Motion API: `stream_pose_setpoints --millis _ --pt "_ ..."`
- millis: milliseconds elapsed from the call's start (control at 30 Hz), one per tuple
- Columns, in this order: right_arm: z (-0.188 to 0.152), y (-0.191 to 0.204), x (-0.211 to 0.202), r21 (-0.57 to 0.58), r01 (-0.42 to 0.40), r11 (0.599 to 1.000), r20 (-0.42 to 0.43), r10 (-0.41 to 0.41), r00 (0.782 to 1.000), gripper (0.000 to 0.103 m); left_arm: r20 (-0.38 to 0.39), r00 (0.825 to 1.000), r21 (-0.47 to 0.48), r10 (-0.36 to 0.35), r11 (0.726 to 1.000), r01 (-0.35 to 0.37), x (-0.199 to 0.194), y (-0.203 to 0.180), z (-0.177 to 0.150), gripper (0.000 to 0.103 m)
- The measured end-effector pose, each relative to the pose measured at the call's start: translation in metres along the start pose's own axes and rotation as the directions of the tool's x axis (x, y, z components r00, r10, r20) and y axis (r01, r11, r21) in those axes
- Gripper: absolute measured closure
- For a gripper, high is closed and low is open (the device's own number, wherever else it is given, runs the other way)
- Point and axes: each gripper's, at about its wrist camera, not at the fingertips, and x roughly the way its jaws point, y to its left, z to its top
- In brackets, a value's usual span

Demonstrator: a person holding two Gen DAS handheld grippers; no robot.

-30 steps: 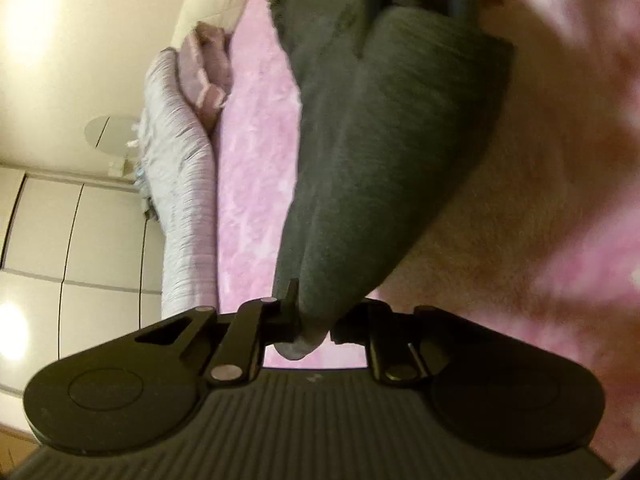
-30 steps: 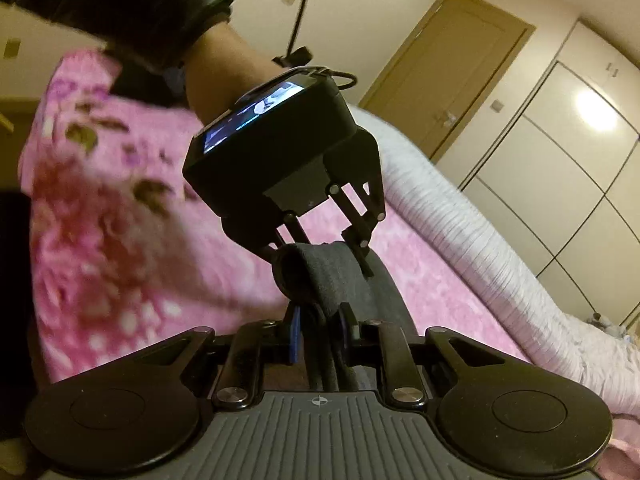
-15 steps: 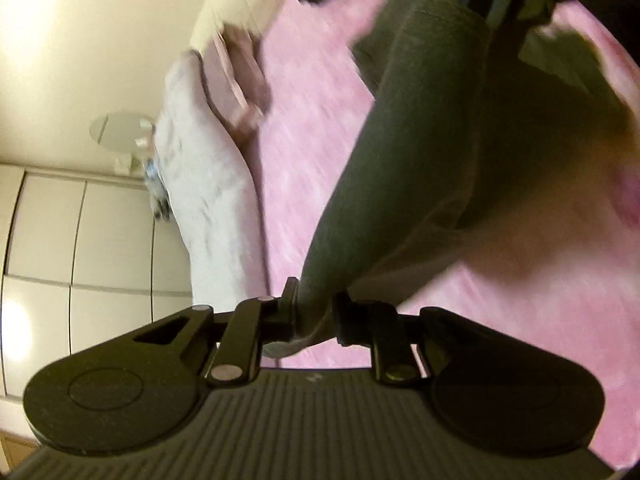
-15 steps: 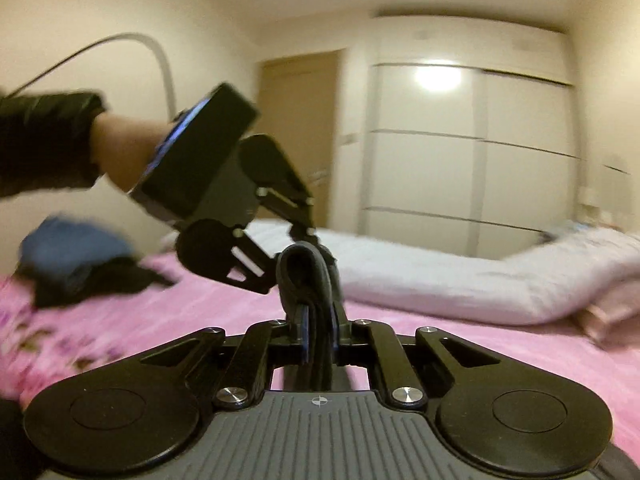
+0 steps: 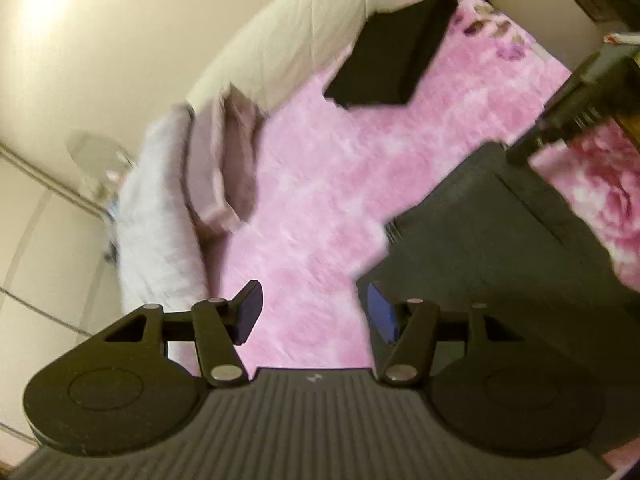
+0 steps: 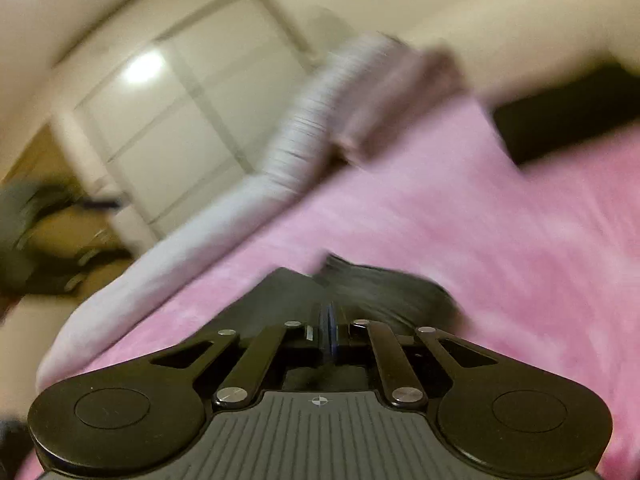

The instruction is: Fold clothes

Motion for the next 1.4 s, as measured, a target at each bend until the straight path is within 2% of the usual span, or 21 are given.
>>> stream_pose_setpoints --millis 133,167,200,233,267,300,400,467,533,600,667,733,967,1000,1067,1133,1200,1267,1367,1400 --pt "0.007 -0.009 -0.014 0.004 0.012 1.000 0.035 -0.012 0.999 0.092 -0.084 0.994 -0.093 -0.063 0.994 0.055 -0.001 -0.016 -0.042 0.047" --pt "0.010 -0.006 -0.012 0.000 0.000 1.000 0.038 0.000 0.999 0.083 -0.100 0.991 -0.136 -0.085 0.988 0.071 0.001 -0.019 -0.052 0.047" --pt "0.011 0.001 -0.006 -0.005 -0.015 1.000 0.035 0.015 0.999 0.079 -0.111 0.988 -0.173 -0.104 0.981 0.084 0.000 -0.021 -0.063 0.047" --pt "0.012 0.005 -0.001 -0.014 -0.027 1.000 0.030 0.028 0.999 0.063 -0.121 0.985 -0.210 -0.123 0.973 0.096 0.000 -0.023 -0.073 0.047" --pt "0.015 0.008 0.003 -0.029 -0.036 0.999 0.019 0.036 0.999 0.052 -0.127 0.982 -0.233 -0.137 0.967 0.104 0.000 -0.027 -0.080 0.048" --pt "0.020 0.011 0.011 -0.050 -0.049 0.998 -0.001 0.049 0.999 0.051 -0.133 0.980 -0.254 -0.149 0.961 0.112 0.000 -0.030 -0.086 0.048" --pt "0.026 0.014 0.049 -0.113 -0.111 0.987 -0.102 0.100 0.990 0.050 -0.138 0.975 -0.281 -0.171 0.951 0.127 -0.001 -0.040 -0.104 0.047" --pt "0.028 0.014 0.072 -0.137 -0.147 0.980 -0.201 0.118 0.972 0.050 -0.140 0.973 -0.300 -0.183 0.944 0.135 0.002 -0.043 -0.113 0.047" --pt "0.031 0.014 0.093 -0.152 -0.181 0.972 -0.301 0.129 0.945 0.050 -0.136 0.973 -0.325 -0.188 0.936 0.135 0.006 -0.046 -0.121 0.046" --pt "0.031 0.017 0.099 -0.169 -0.193 0.966 -0.337 0.128 0.933 0.051 -0.128 0.972 -0.371 -0.195 0.919 0.136 0.010 -0.046 -0.126 0.046" --pt "0.031 0.021 0.100 -0.188 -0.196 0.962 -0.350 0.121 0.929 0.072 -0.118 0.973 -0.406 -0.199 0.904 0.136 0.013 -0.046 -0.131 0.046" --pt "0.031 0.024 0.100 -0.207 -0.200 0.958 -0.362 0.115 0.925 0.086 -0.107 0.974 -0.425 -0.200 0.895 0.137 0.012 -0.044 -0.132 0.045" --pt "0.055 0.034 0.063 -0.287 -0.140 0.948 -0.258 0.064 0.964 0.090 -0.061 0.982 -0.428 -0.181 0.893 0.139 0.005 -0.044 -0.116 0.047" --pt "0.055 0.030 0.063 -0.285 -0.124 0.950 -0.262 0.048 0.964 0.090 -0.054 0.983 -0.427 -0.178 0.894 0.139 0.003 -0.044 -0.113 0.047" --pt "0.048 0.007 0.075 -0.237 -0.091 0.967 -0.312 0.013 0.950 0.089 -0.065 0.979 -0.417 -0.191 0.897 0.148 0.013 -0.052 -0.112 0.047" --pt "0.042 -0.017 0.084 -0.148 -0.097 0.984 -0.335 0.043 0.941 0.085 -0.061 0.979 -0.428 -0.194 0.891 0.150 0.018 -0.055 -0.114 0.046" --pt "0.042 -0.026 0.080 -0.102 -0.103 0.989 -0.320 0.066 0.945 0.082 -0.059 0.979 -0.450 -0.195 0.880 0.148 0.016 -0.053 -0.117 0.046" --pt "0.043 -0.015 0.069 -0.168 -0.063 0.984 -0.282 0.014 0.959 0.075 -0.068 0.979 -0.458 -0.192 0.878 0.141 0.011 -0.050 -0.122 0.046" --pt "0.038 0.011 0.045 -0.297 -0.002 0.955 -0.216 -0.065 0.974 0.072 -0.106 0.982 -0.458 -0.157 0.884 0.092 -0.001 -0.045 -0.137 0.046" --pt "0.035 0.022 0.036 -0.342 0.014 0.940 -0.190 -0.083 0.978 0.072 -0.109 0.983 -0.474 -0.145 0.877 0.077 -0.006 -0.040 -0.143 0.047"
